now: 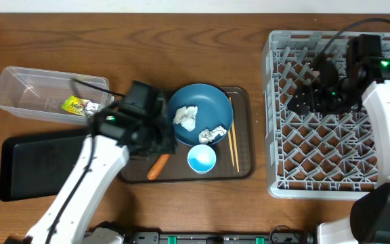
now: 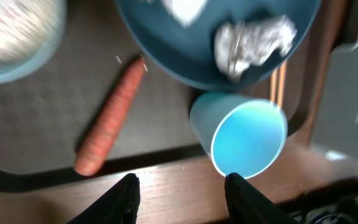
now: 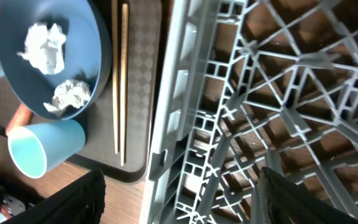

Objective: Sort waste into correct bins and load items into the dishwasher rack
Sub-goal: 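Grasp the small light-blue cup with the left gripper and lift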

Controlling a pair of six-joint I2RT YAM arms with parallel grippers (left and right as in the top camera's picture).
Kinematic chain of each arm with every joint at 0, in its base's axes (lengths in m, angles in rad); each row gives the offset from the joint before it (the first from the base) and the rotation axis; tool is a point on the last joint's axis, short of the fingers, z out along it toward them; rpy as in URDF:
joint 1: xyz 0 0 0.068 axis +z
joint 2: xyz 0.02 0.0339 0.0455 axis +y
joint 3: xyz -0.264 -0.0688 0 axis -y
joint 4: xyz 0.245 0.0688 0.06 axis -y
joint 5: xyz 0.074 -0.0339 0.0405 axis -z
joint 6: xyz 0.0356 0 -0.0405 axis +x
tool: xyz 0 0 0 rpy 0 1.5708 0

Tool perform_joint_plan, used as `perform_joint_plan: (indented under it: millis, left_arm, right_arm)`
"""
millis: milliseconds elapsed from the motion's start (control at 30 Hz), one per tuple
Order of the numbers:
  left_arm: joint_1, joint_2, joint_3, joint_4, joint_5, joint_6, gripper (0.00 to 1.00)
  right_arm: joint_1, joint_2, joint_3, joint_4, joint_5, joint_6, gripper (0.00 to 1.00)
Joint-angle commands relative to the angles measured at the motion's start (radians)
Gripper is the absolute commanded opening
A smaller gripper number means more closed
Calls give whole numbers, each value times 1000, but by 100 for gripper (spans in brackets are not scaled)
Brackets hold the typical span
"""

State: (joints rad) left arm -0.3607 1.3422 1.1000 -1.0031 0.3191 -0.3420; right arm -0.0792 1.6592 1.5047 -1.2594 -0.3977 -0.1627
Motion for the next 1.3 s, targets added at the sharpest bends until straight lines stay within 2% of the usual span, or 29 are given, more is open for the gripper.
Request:
perform_joint_plan:
  millis: [0, 467, 600, 633, 800, 933, 1000, 1067, 1167, 1200, 1267]
  left_arm:
    - [-50, 56, -15, 1, 5, -23, 47]
    - [-175, 259, -15, 77, 5, -25, 46]
    - [-175, 304, -15, 78, 5, -30, 23]
    - [-175, 306, -15, 77, 5, -30, 8]
    - [-164, 275, 7, 61, 5, -29, 6]
    - [-109, 214, 71, -12, 18, 5, 6]
    - [-52, 175, 114, -44, 65, 48, 6]
    - [17, 141, 145, -37, 138, 68, 6]
    - [143, 100, 156, 64, 333, 67, 6]
    - [180, 97, 156, 108, 409, 55, 6]
    - [256, 105, 156, 218, 577, -23, 6]
  right_arm:
    - [33, -13, 16, -1, 40, -6, 79]
    - [39, -13, 16, -7, 61, -6, 79]
    - [39, -13, 16, -8, 61, -6, 80]
    - [39, -13, 16, -9, 61, -6, 80]
    - [39, -13, 16, -13, 62, -11, 82]
    - [38, -13, 16, -13, 92, -10, 83]
    - [36, -13, 16, -13, 128, -10, 83]
    - [32, -13, 16, -7, 146, 6, 88]
    - [26, -13, 16, 31, 144, 101, 89]
    - [26, -13, 16, 51, 121, 136, 92]
    - [31, -13, 16, 103, -45, 120, 94]
